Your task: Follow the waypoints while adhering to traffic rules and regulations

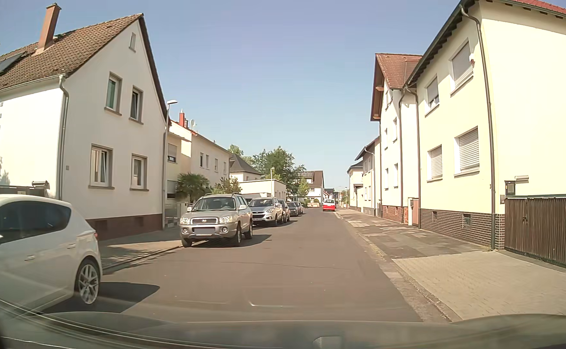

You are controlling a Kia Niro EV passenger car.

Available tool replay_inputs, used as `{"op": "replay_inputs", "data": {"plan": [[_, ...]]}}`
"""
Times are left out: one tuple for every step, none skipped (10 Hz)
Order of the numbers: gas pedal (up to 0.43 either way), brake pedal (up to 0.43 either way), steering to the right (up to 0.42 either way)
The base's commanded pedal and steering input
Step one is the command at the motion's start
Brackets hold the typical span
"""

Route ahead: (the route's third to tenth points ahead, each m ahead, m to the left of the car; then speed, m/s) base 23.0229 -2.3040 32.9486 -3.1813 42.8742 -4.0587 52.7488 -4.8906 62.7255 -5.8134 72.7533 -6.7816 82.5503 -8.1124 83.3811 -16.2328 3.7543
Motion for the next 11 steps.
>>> {"op": "replay_inputs", "data": {"plan": [[0.24, 0.03, 0.135], [0.248, 0.03, 0.119], [0.248, 0.03, 0.103], [0.26, 0.03, 0.091], [0.268, 0.03, 0.08], [0.268, 0.03, 0.06], [0.268, 0.03, 0.03], [0.268, 0.03, 0.005], [0.268, 0.03, -0.015], [0.268, 0.03, -0.033], [0.268, 0.03, -0.04]]}}
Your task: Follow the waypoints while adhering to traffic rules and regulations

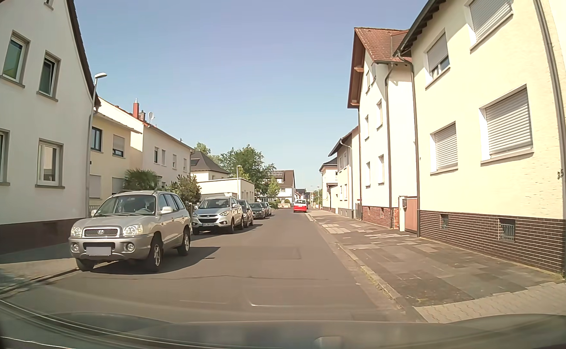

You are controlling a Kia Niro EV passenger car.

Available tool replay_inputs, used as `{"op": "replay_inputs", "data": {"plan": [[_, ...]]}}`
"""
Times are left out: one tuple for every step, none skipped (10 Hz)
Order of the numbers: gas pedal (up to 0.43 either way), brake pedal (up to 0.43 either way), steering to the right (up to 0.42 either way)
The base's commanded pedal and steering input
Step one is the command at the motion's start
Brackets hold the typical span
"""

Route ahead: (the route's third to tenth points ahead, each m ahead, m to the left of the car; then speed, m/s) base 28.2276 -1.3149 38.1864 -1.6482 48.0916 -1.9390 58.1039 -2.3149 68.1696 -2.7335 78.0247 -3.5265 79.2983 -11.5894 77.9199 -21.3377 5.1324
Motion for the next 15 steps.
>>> {"op": "replay_inputs", "data": {"plan": [[0.268, 0.03, -0.043], [0.268, 0.03, -0.044], [0.268, 0.03, -0.044], [0.268, 0.03, -0.043], [0.268, 0.03, -0.04], [0.268, 0.03, -0.03], [0.268, 0.03, -0.019], [0.268, 0.03, -0.01], [0.268, 0.03, -0.003], [0.268, 0.03, 0.002], [0.268, 0.03, 0.005], [0.268, 0.03, 0.005], [0.268, 0.03, 0.005], [0.268, 0.03, 0.005], [0.268, 0.03, 0.005]]}}
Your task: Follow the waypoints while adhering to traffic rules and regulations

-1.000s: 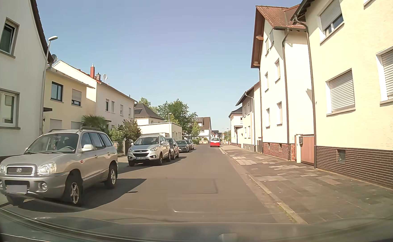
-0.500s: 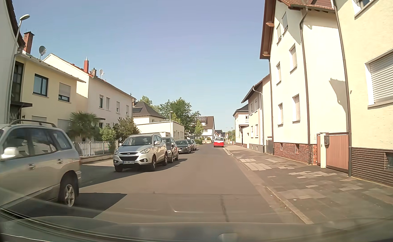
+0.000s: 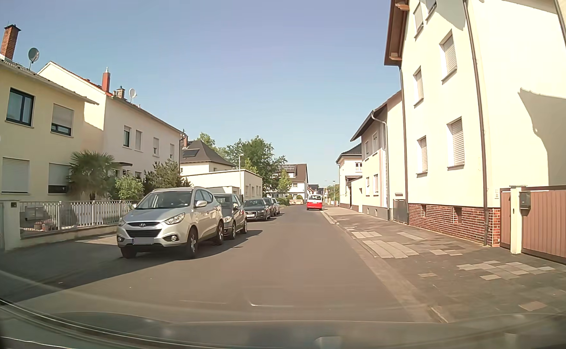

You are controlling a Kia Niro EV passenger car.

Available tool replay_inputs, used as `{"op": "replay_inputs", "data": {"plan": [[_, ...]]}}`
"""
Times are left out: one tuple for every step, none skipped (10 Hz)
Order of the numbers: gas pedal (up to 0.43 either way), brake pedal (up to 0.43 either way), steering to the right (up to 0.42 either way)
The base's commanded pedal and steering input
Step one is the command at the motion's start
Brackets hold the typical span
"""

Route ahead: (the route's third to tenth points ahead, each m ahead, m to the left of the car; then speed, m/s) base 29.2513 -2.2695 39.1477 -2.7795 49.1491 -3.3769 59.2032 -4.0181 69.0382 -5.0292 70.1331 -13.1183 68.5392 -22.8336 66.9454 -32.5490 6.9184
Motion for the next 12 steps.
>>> {"op": "replay_inputs", "data": {"plan": [[0.268, 0.03, 0.005], [0.268, 0.03, 0.003], [0.268, 0.03, 0.004], [0.248, 0.03, 0.003], [0.24, 0.03, 0.003], [0.22, 0.03, 0.003], [0.189, 0.03, 0.003], [0.189, 0.03, 0.003], [0.177, 0.024, 0.003], [0.13, 0.03, 0.003], [0.11, 0.03, 0.003], [0.039, 0.03, 0.003]]}}
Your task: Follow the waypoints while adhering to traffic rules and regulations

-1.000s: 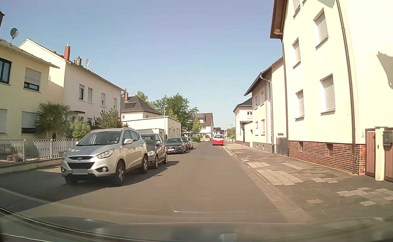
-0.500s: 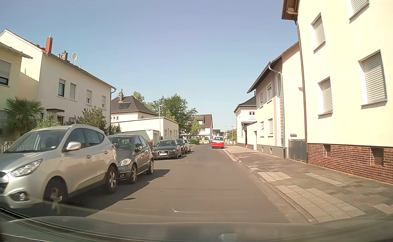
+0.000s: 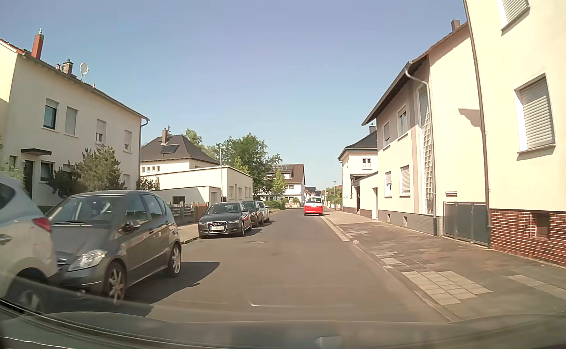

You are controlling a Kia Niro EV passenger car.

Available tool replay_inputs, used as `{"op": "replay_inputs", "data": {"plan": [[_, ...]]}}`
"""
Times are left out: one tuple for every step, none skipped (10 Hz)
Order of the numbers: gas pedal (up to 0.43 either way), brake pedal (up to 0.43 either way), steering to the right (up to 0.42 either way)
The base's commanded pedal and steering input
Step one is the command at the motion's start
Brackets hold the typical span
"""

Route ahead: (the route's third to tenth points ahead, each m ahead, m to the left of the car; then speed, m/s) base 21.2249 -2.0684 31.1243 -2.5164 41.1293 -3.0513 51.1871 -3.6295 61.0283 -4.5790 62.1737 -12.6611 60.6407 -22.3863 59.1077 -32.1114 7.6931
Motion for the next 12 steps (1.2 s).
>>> {"op": "replay_inputs", "data": {"plan": [[0.028, 0.03, 0.003], [0.02, 0.03, 0.003], [0.0, 0.03, 0.003], [0.0, 0.03, 0.003], [0.0, 0.03, 0.002], [0.0, 0.03, 0.002], [0.0, 0.03, 0.001], [0.0, 0.03, 0.001], [0.0, 0.024, 0.001], [0.0, 0.03, 0.001], [0.0, 0.03, 0.0], [0.0, 0.03, 0.0]]}}
